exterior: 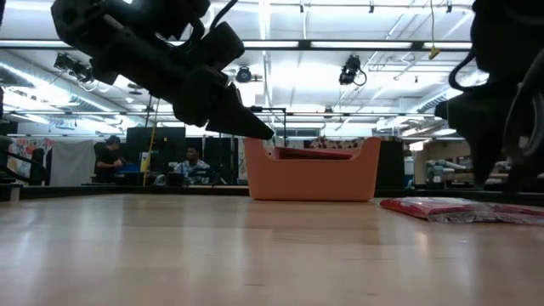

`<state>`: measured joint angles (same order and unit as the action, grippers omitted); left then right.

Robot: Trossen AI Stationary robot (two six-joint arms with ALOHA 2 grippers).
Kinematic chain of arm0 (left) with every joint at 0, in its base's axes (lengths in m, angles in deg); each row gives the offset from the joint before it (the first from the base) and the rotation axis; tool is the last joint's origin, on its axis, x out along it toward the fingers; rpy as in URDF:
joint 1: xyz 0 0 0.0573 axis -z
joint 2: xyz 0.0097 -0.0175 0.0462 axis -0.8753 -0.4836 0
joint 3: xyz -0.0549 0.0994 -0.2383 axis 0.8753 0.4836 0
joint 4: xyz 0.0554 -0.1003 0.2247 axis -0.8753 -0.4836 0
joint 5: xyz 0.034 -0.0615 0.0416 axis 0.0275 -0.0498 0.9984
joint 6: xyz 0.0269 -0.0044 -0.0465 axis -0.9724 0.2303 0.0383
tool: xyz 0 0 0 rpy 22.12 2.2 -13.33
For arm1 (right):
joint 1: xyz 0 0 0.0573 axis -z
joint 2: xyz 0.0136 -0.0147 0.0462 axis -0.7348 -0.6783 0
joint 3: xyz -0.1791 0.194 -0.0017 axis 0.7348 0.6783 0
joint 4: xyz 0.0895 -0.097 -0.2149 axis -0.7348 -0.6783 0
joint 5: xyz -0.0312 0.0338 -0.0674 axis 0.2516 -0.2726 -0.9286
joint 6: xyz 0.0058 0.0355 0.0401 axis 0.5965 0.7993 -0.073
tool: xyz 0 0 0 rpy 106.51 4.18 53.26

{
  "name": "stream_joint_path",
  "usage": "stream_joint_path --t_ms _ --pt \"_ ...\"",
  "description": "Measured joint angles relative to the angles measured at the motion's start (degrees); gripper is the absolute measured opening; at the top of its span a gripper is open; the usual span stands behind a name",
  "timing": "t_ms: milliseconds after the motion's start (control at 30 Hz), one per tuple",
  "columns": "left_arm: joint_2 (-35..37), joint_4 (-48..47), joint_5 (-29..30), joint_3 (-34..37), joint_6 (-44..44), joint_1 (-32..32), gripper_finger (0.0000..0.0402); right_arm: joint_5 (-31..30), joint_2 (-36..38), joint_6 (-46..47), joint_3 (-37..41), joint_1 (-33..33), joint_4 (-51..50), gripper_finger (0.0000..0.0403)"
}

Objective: Sort popcorn bags into baskets
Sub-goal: Put the red popcorn bag into the orange bin

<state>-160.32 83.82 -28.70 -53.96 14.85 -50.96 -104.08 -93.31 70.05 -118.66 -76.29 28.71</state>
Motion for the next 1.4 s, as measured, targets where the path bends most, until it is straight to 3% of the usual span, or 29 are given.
stream_joint_path --t_ms 200,400,500,767,933,1033,1267,1400 --pt "0.0 0.9 -3.9 0.0 -0.3 -0.6 0.0125 -4.0 -1.7 -12.2 0.2 1.4 15.7 0.0160" --pt "0.0 0.8 -4.4 0.0 -0.8 -0.6 0.0125 -3.7 -2.5 -26.4 0.1 3.9 44.8 0.0160" --pt "0.0 -1.0 -5.0 0.0 -0.9 -0.6 0.0125 -3.7 -2.2 -31.1 -0.1 4.3 53.6 0.0160" --pt "-1.6 -0.7 -7.3 0.0 -0.8 -0.7 0.0125 0.0 -2.7 -30.6 -1.1 4.4 53.5 0.0161" --pt "-6.6 4.9 -7.4 0.0 -0.5 -1.2 0.0125 -0.2 -2.6 -28.0 -1.2 4.5 52.0 0.0174" --pt "-7.5 4.5 -7.9 -0.4 3.5 -2.3 0.0125 -0.3 -2.6 -27.2 -1.2 4.5 48.9 0.0184" --pt "-7.6 -2.6 -16.6 -3.0 14.7 -4.9 0.0126 -1.2 -2.6 -24.3 -1.2 4.5 40.3 0.0203" --pt "-7.9 -3.5 -18.7 -3.2 16.9 -4.1 0.0146 -1.6 -2.6 -25.5 -1.2 4.5 39.5 0.0209"
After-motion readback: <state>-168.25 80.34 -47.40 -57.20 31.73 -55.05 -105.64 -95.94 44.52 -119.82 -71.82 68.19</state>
